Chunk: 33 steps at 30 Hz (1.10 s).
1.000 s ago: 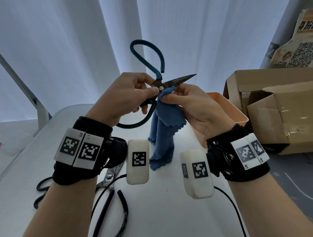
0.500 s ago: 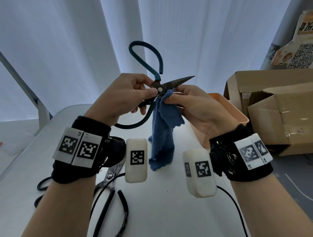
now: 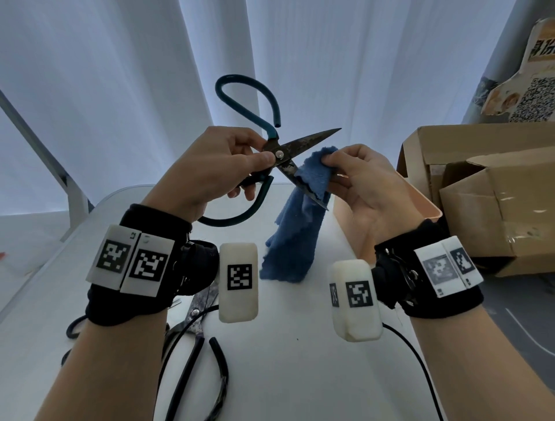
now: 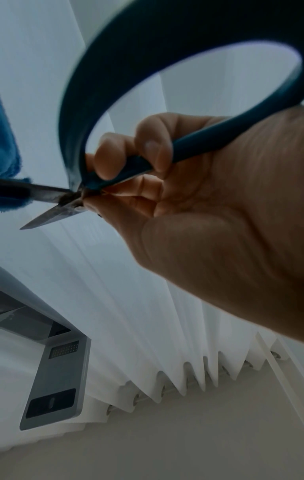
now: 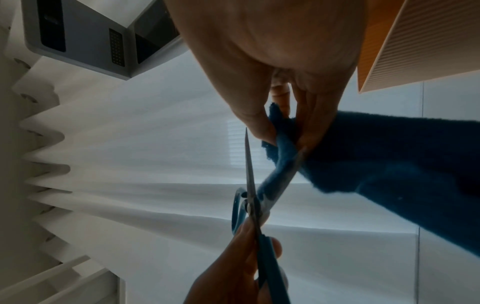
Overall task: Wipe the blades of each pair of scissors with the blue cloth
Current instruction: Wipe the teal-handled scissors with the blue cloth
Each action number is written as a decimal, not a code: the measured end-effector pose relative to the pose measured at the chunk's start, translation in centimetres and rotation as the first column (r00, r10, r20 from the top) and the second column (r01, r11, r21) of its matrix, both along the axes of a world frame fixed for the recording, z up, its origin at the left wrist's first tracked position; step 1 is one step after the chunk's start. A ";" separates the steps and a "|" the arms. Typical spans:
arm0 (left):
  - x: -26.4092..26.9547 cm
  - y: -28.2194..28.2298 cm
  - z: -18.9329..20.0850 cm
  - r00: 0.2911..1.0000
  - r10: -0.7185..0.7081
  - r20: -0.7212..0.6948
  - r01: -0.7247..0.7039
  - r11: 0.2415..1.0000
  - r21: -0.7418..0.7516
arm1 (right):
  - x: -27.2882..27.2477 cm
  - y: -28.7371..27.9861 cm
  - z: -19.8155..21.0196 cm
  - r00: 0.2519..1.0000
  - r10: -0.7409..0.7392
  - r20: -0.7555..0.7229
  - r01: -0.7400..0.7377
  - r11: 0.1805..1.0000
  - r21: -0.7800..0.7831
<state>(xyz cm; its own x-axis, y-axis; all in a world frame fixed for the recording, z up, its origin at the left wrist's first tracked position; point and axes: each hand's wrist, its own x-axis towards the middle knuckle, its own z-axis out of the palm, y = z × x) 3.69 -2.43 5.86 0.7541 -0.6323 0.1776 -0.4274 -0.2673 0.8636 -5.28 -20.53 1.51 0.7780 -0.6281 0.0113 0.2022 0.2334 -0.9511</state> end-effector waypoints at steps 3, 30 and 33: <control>0.0 -0.1 0.0 1.000 0.001 0.002 -0.001 1.000 0.003 | 0.2 -0.1 -0.2 0.998 -0.037 0.044 0.036 0.999 0.033; 0.0 -0.6 -0.6 0.999 0.007 0.034 -0.007 1.000 -0.016 | -0.3 1.9 0.3 0.942 0.326 0.073 -0.327 0.945 -0.007; 0.0 -0.6 -0.6 0.999 0.010 0.039 -0.010 1.000 -0.005 | -0.2 2.1 0.2 0.944 0.326 0.053 -0.325 0.945 -0.024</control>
